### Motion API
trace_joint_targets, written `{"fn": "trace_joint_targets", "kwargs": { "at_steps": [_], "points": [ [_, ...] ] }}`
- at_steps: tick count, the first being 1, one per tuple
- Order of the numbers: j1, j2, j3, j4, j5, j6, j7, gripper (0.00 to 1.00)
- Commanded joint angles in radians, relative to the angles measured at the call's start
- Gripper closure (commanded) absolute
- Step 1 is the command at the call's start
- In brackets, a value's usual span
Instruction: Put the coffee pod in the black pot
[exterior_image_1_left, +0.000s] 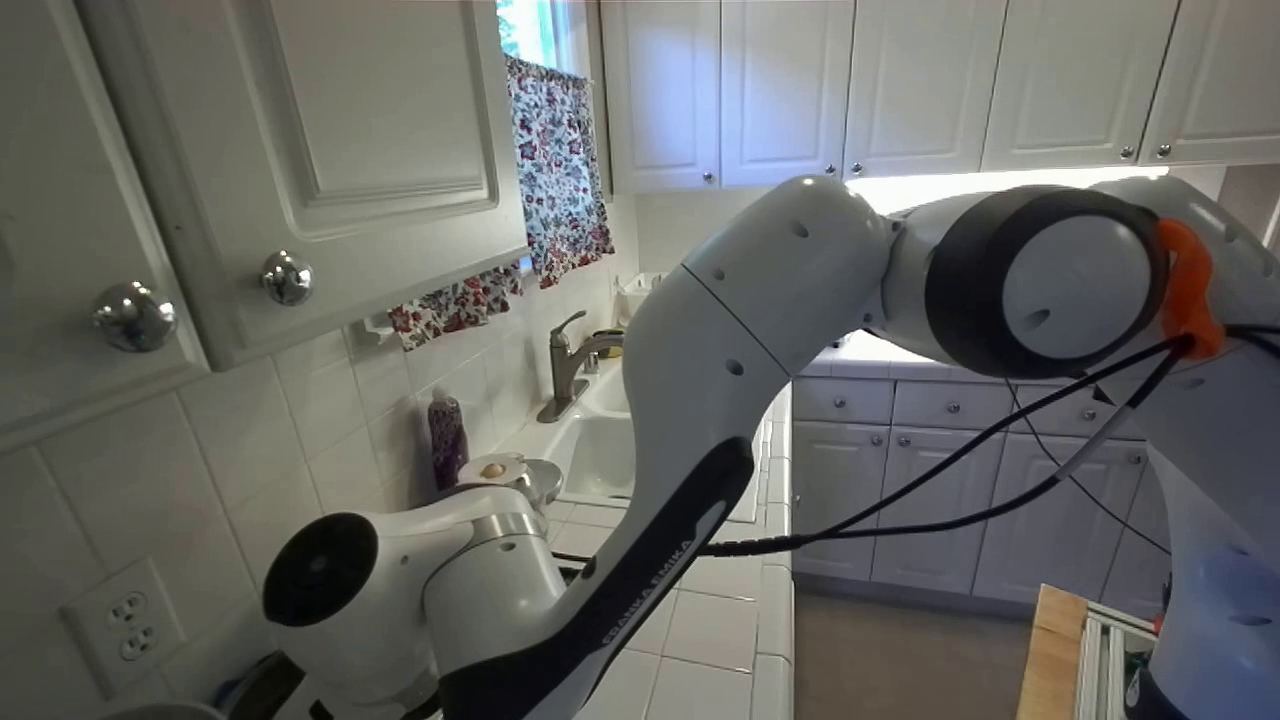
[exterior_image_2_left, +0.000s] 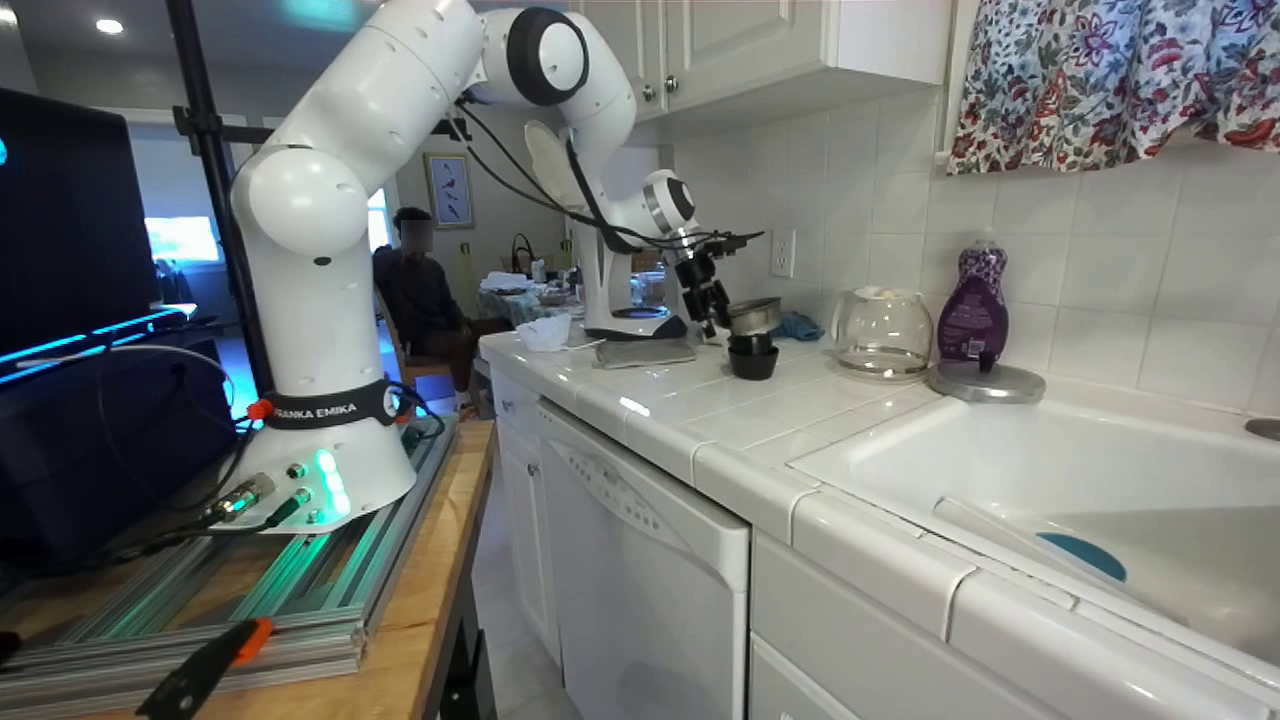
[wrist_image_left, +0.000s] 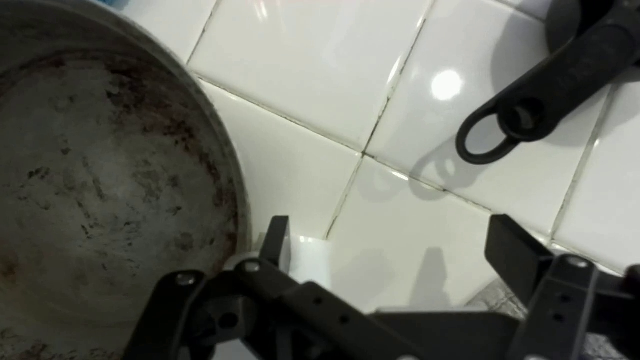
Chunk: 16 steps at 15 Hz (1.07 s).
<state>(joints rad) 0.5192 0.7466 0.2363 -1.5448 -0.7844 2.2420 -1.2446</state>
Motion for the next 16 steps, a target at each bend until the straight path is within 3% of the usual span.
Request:
{"fn": "trace_joint_targets", "kwargs": {
  "at_steps": [1,16],
  "points": [
    [0.029,0.071,-0.011,0.109,-0.047,-0.029,0.006,0.0],
    [0.066,0.205,-0.008,0.288,-0.024,-0.057,-0.049,0.0]
  ]
}}
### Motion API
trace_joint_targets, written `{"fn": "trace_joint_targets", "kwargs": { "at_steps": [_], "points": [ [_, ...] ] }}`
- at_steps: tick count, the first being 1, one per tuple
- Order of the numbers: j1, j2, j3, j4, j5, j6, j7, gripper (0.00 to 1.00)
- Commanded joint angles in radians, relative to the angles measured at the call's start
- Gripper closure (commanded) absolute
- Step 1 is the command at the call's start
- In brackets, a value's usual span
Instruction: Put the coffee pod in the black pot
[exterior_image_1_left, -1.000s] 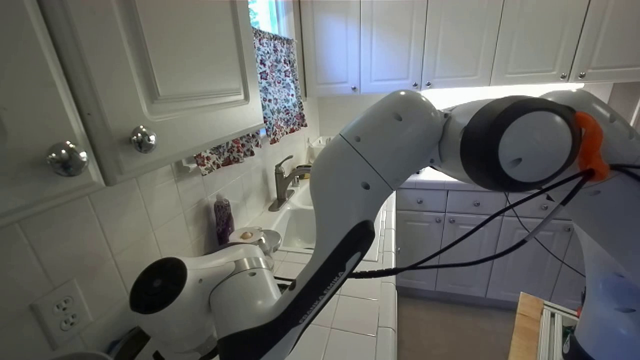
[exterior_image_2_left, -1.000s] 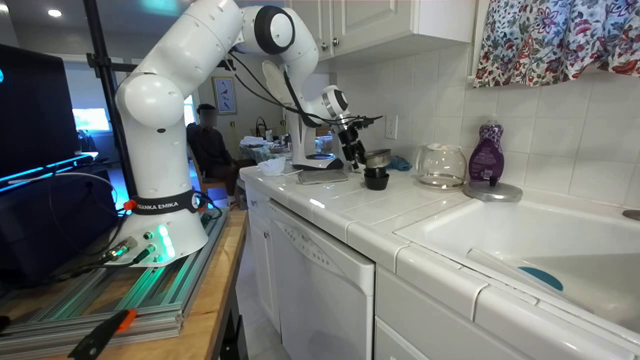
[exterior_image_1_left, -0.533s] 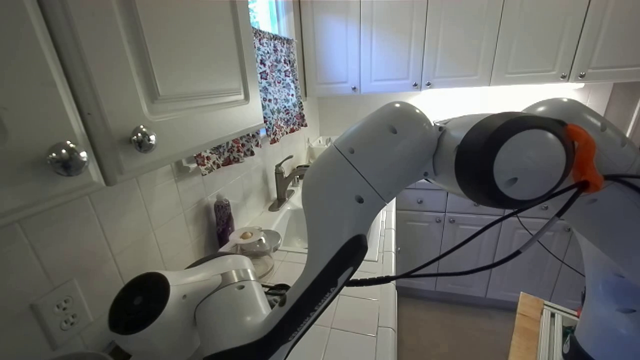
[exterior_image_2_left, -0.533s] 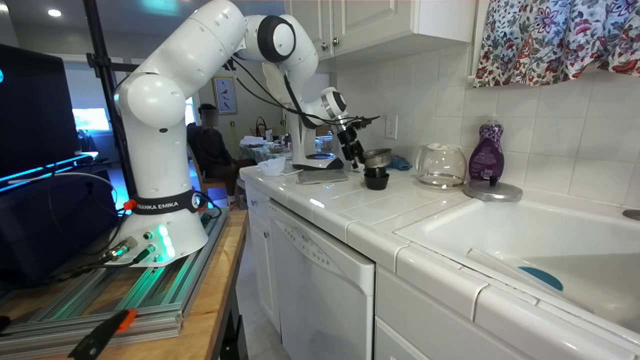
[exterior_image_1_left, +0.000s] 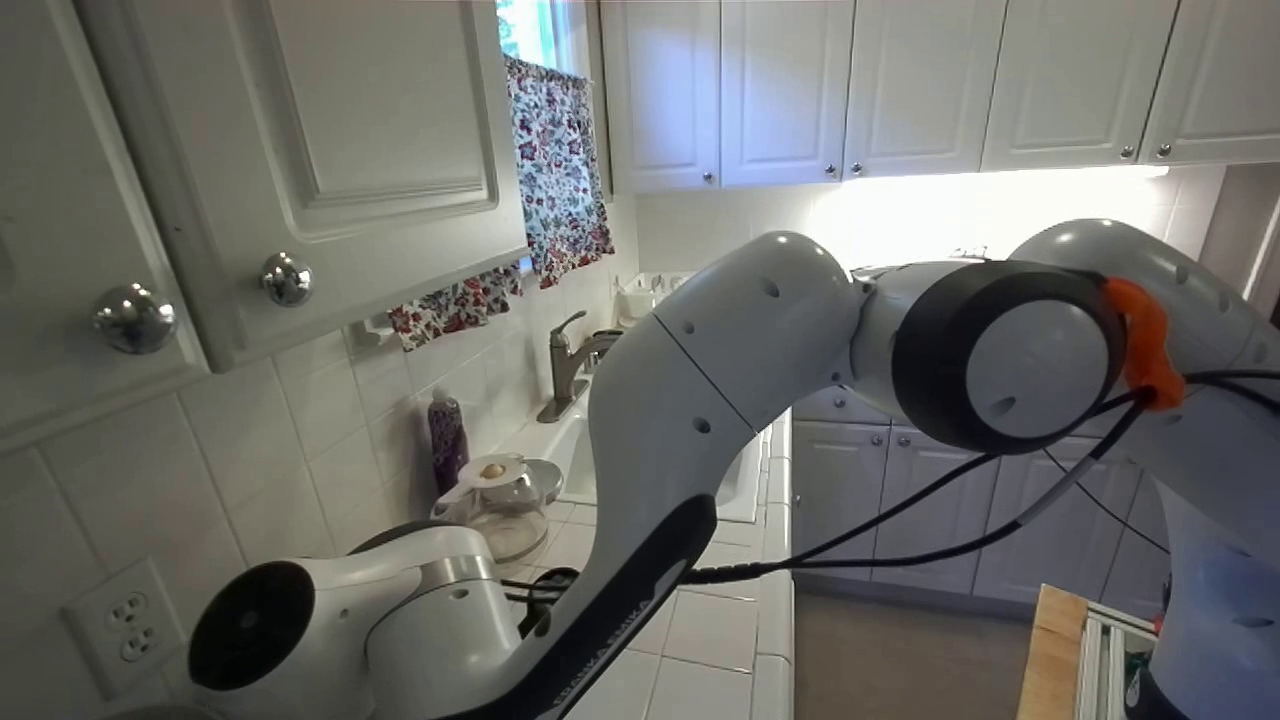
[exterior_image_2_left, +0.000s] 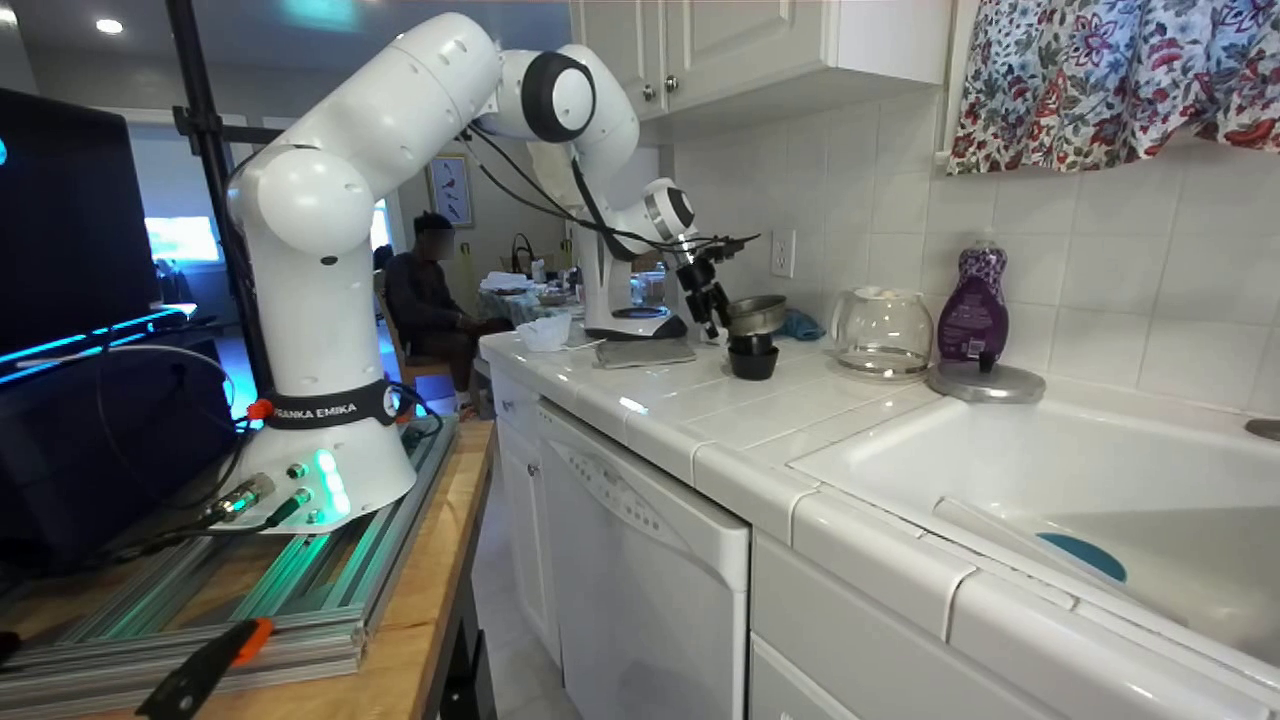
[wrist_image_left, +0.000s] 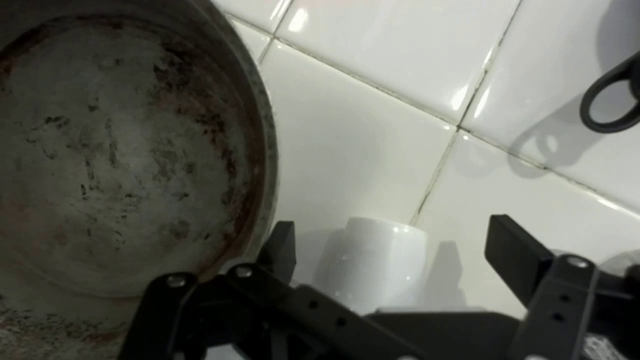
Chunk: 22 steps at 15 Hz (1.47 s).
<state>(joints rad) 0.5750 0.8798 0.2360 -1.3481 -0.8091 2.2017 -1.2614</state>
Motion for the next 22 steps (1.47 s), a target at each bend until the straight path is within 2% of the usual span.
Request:
{"fn": "trace_joint_targets", "kwargs": {
  "at_steps": [1,3,4,5,11,13,14,15,17,22],
  "points": [
    [0.009,0.074,-0.006,0.093,0.005,-0.019,-0.034,0.06],
    [0.007,0.08,-0.004,0.094,0.011,-0.022,-0.034,0.2],
    [0.009,0.085,-0.004,0.097,0.013,-0.025,-0.033,0.2],
    [0.008,0.089,-0.003,0.1,0.015,-0.024,-0.031,0.25],
    [0.017,0.096,-0.002,0.117,0.021,-0.033,-0.016,0.73],
    [0.021,0.092,-0.003,0.12,0.021,-0.042,-0.011,0.84],
    [0.02,0.088,-0.001,0.12,0.024,-0.044,-0.014,0.78],
    [0.018,0.085,0.001,0.119,0.027,-0.05,-0.016,0.37],
    [0.013,0.082,0.002,0.118,0.033,-0.048,-0.016,0.37],
    [-0.001,0.057,0.03,0.094,0.092,-0.048,-0.018,0.02]
  ]
}}
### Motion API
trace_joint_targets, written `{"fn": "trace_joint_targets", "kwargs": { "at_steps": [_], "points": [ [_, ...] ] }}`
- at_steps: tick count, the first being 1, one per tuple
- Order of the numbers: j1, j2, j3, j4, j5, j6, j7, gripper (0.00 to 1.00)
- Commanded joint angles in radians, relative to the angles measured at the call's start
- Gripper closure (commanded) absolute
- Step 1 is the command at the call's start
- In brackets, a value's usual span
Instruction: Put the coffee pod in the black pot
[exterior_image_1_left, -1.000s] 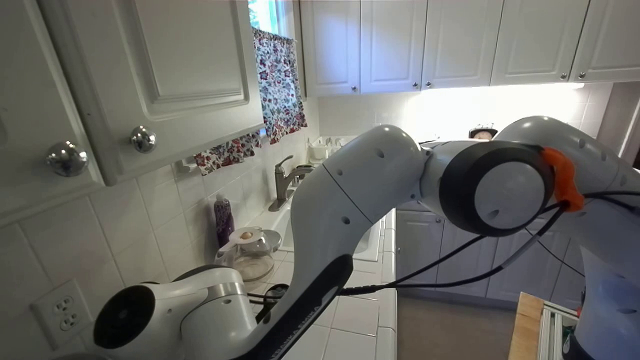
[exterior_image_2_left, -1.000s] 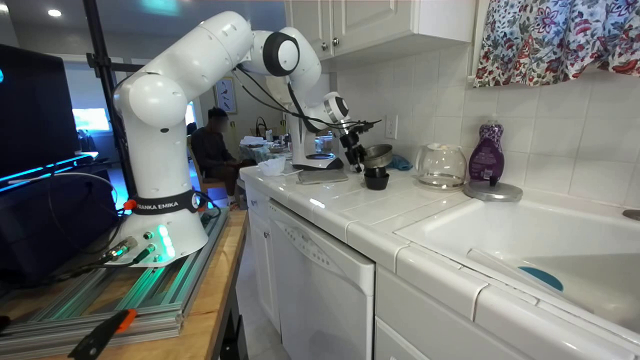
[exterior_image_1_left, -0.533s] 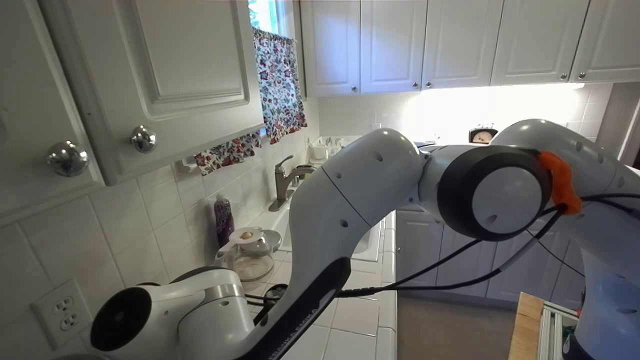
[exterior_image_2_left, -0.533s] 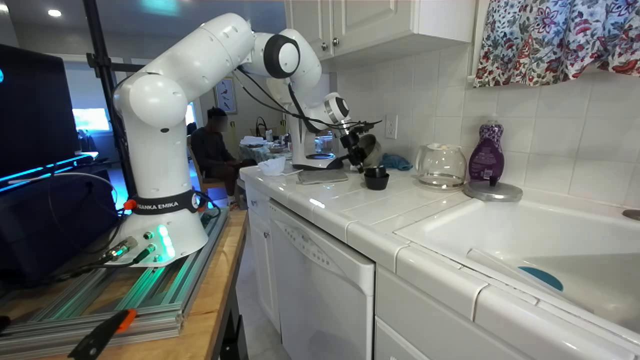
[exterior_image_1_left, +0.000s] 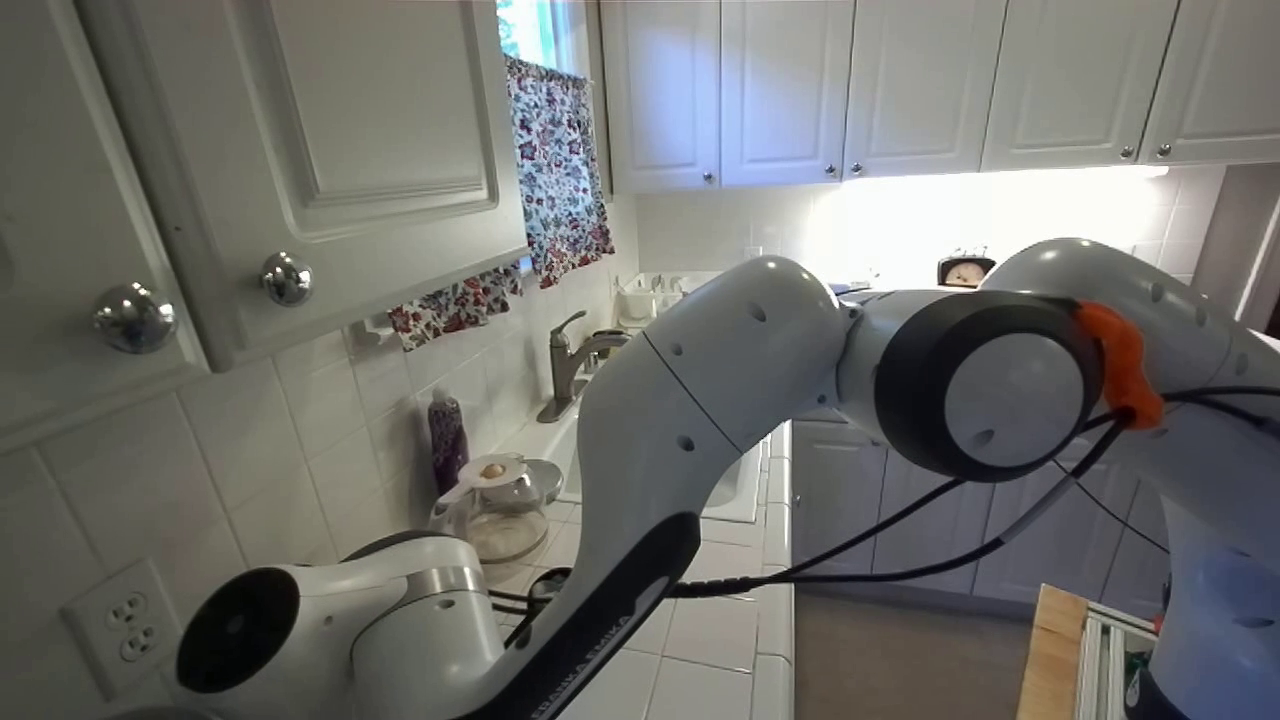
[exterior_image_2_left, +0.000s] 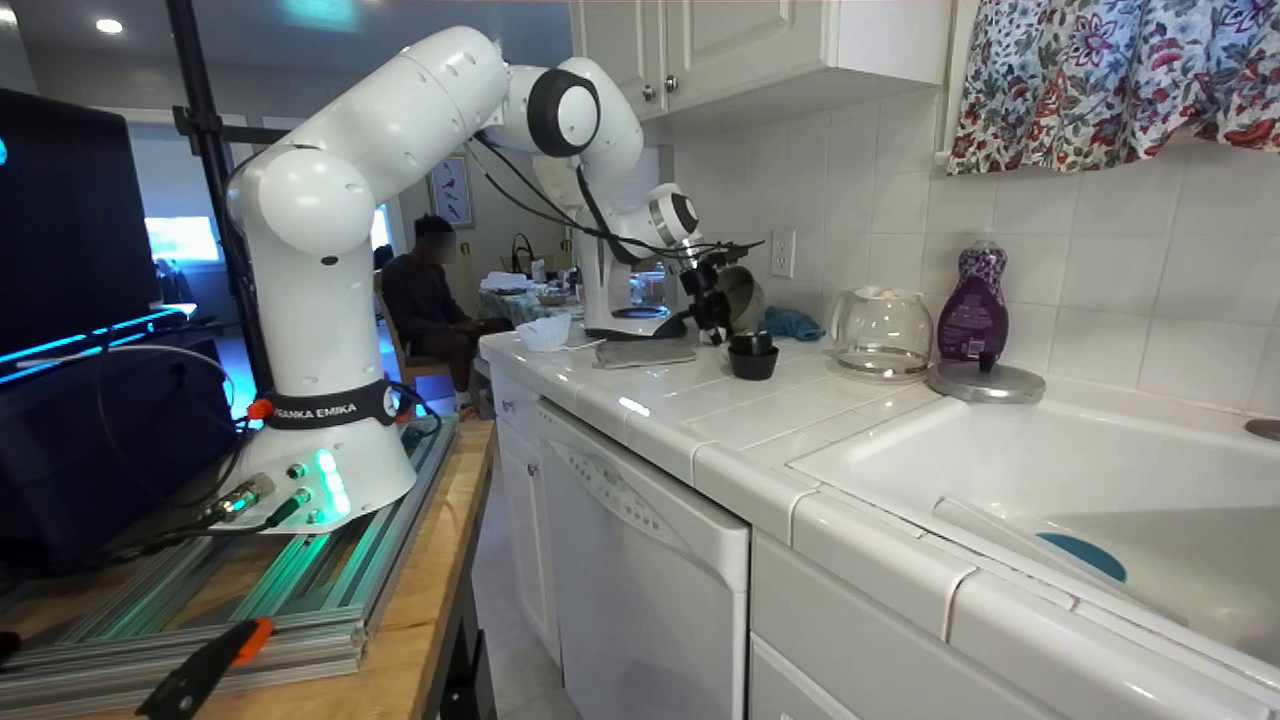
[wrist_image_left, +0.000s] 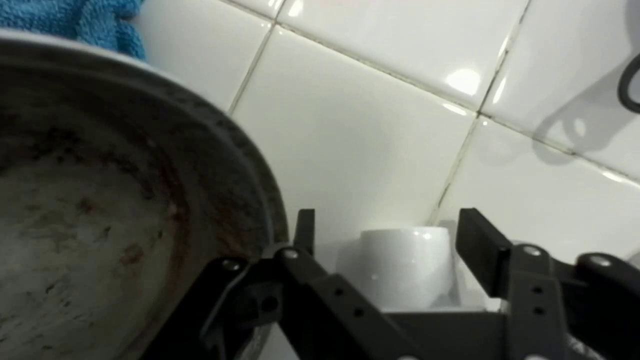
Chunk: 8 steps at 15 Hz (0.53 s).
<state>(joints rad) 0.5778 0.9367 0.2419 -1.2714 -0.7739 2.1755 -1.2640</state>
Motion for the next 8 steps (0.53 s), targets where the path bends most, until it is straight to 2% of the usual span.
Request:
{"fn": "trace_joint_targets", "kwargs": {
  "at_steps": [1,4,6,8],
  "points": [
    [-0.003,-0.008,0.03,0.005,0.073,-0.016,-0.01,0.01],
    [0.002,-0.02,0.029,-0.007,0.115,-0.008,0.006,0.0],
    [-0.006,-0.033,0.038,-0.024,0.115,-0.007,0.03,0.25],
    [-0.006,-0.04,0.036,-0.031,0.116,-0.012,0.049,0.39]
  ]
}}
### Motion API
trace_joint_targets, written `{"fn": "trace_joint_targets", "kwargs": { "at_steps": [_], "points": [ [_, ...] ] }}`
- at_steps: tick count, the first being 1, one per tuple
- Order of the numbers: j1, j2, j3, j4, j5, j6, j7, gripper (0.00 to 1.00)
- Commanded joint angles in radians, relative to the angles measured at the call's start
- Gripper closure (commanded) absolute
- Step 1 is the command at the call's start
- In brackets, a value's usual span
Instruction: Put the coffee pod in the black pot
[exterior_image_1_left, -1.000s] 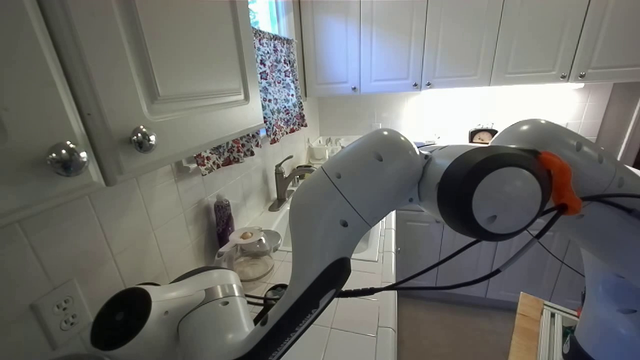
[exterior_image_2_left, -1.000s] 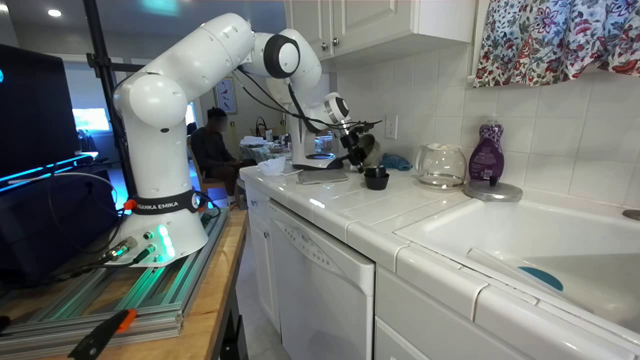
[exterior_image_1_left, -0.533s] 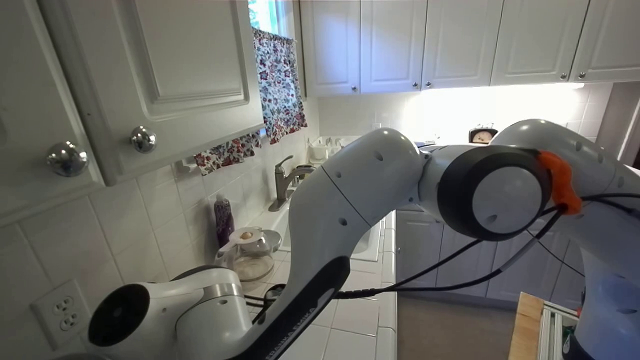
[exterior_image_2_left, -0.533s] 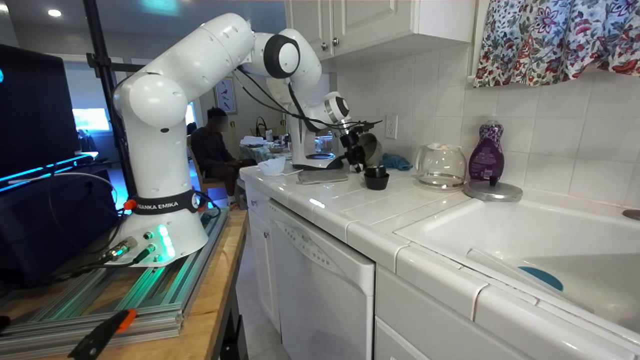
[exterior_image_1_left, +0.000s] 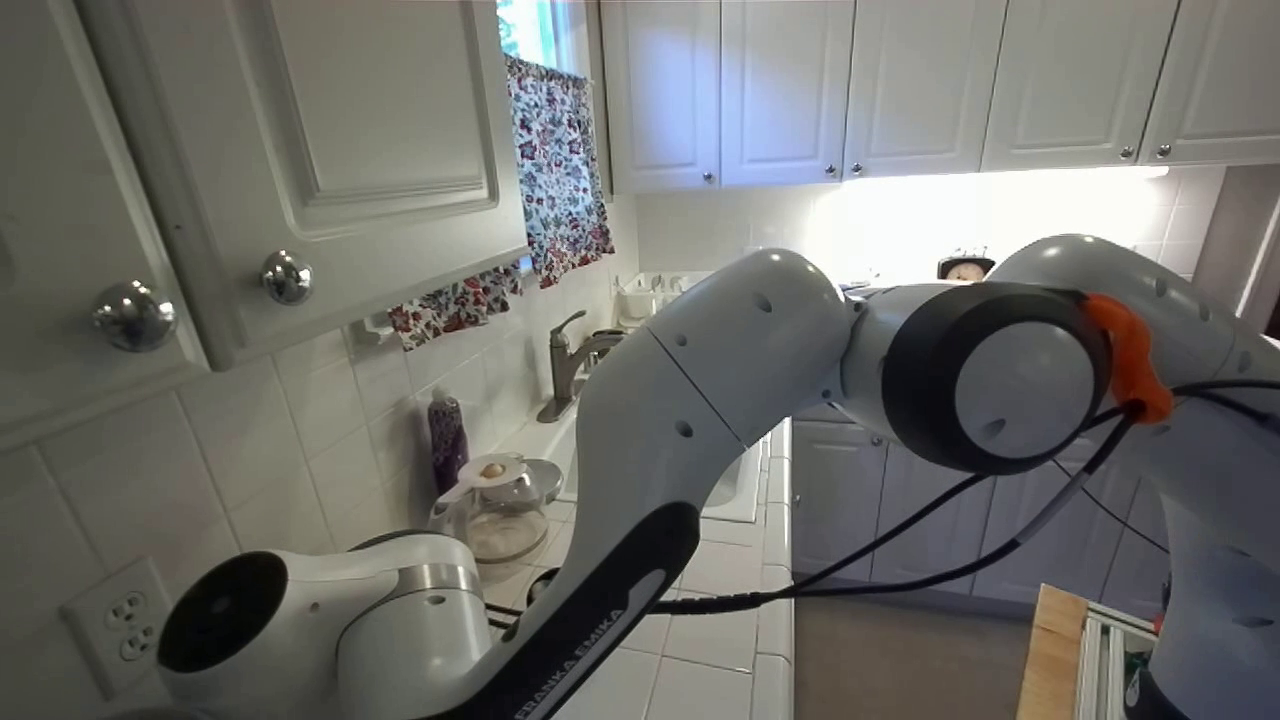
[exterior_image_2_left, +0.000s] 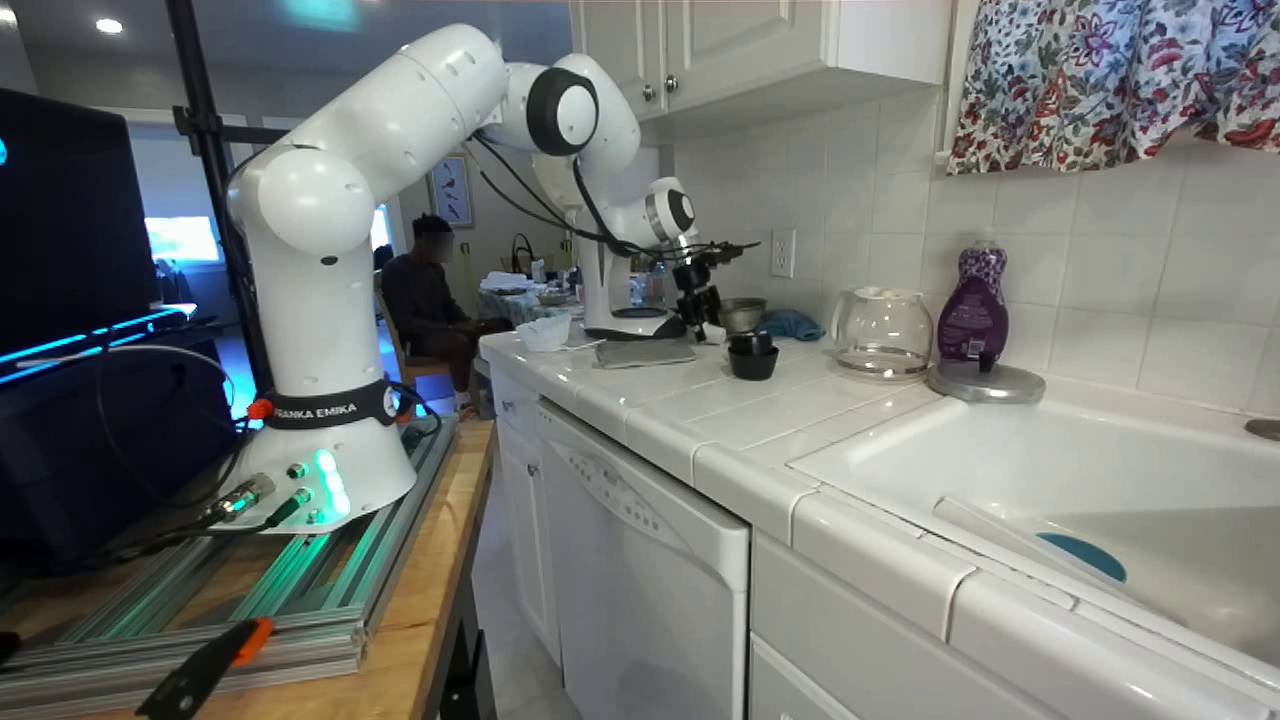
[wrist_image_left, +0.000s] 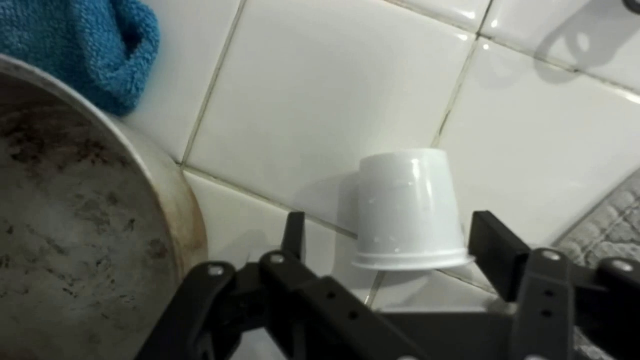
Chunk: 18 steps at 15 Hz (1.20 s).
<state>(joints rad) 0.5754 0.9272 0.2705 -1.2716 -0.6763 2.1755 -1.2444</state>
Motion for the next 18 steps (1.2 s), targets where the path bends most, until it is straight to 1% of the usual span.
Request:
{"fn": "trace_joint_targets", "kwargs": {
  "at_steps": [1,2,4,5,8,11,13,15,18],
  "points": [
    [-0.004,-0.032,0.006,-0.034,0.018,-0.013,0.038,0.46],
    [-0.006,-0.033,0.007,-0.036,0.018,-0.012,0.045,0.55],
    [-0.007,-0.037,0.007,-0.041,0.018,-0.014,0.055,0.68],
    [-0.008,-0.043,0.008,-0.047,0.018,-0.015,0.06,0.7],
    [-0.025,-0.099,0.01,-0.107,0.024,-0.005,0.091,0.71],
    [-0.045,-0.173,0.003,-0.201,0.027,0.009,0.186,0.71],
    [-0.068,-0.23,0.006,-0.284,0.043,0.024,0.268,0.71],
    [-0.093,-0.303,0.008,-0.392,0.076,0.042,0.375,0.71],
    [-0.125,-0.391,0.011,-0.524,0.111,0.089,0.524,0.71]
  ]
}}
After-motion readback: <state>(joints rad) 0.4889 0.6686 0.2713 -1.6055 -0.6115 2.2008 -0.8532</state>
